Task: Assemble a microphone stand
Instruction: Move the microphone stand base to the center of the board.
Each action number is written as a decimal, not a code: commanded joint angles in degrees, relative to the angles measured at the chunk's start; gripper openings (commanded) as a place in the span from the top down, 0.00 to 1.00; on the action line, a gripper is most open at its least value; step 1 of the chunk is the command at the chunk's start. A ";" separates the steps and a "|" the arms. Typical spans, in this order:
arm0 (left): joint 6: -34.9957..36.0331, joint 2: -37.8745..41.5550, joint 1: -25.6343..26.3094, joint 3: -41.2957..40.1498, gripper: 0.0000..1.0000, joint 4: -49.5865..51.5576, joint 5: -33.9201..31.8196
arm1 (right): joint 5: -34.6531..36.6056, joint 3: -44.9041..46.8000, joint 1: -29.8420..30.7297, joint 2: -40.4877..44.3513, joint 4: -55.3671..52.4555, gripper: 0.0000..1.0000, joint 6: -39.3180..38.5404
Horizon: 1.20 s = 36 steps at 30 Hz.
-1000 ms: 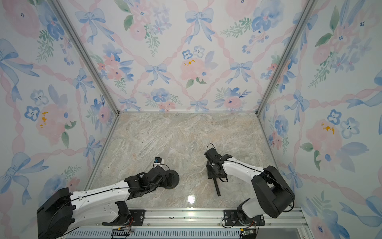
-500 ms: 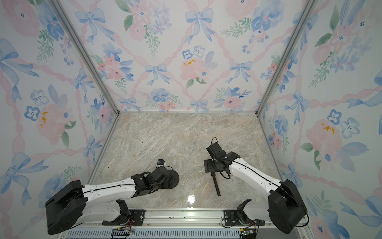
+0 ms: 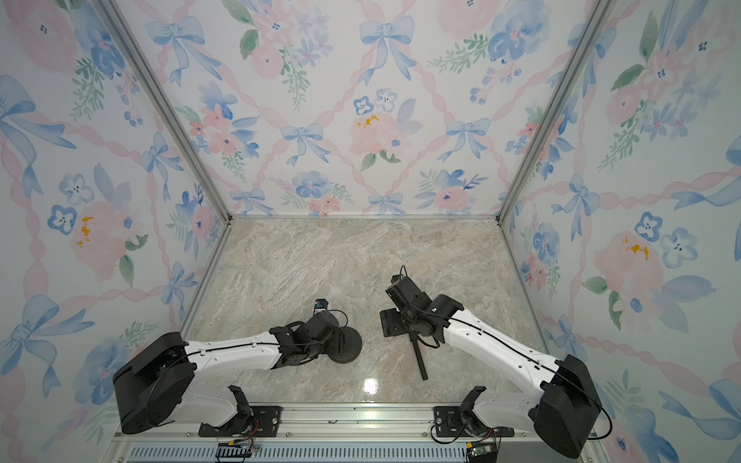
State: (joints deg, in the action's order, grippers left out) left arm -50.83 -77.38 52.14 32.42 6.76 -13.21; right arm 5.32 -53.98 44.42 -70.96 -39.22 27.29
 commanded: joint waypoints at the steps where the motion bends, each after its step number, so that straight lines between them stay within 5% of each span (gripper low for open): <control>1: -0.24 2.67 -0.59 -1.54 0.36 1.37 0.52 | -0.59 -0.15 0.51 1.68 -0.33 0.17 1.11; 15: 1.45 -4.07 0.34 -0.46 0.40 1.39 3.12 | -0.29 0.83 0.49 2.03 1.16 0.18 1.71; 22: 2.40 -7.96 0.49 -0.66 0.63 1.46 -0.55 | 0.37 0.99 -0.01 2.60 1.40 0.17 1.49; 29: 3.01 -16.21 -0.43 6.16 0.59 1.44 -0.78 | 0.17 2.18 -2.33 2.91 2.19 0.16 2.30; 36: 6.24 -5.49 -9.27 9.48 0.43 1.89 -1.33 | -1.86 0.89 1.07 -2.10 -0.72 0.16 4.46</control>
State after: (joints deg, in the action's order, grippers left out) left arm -47.03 -87.70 46.30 40.80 5.74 -14.70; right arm 4.56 -52.42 42.96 -69.78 -37.52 29.91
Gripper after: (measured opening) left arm 0.559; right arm 0.835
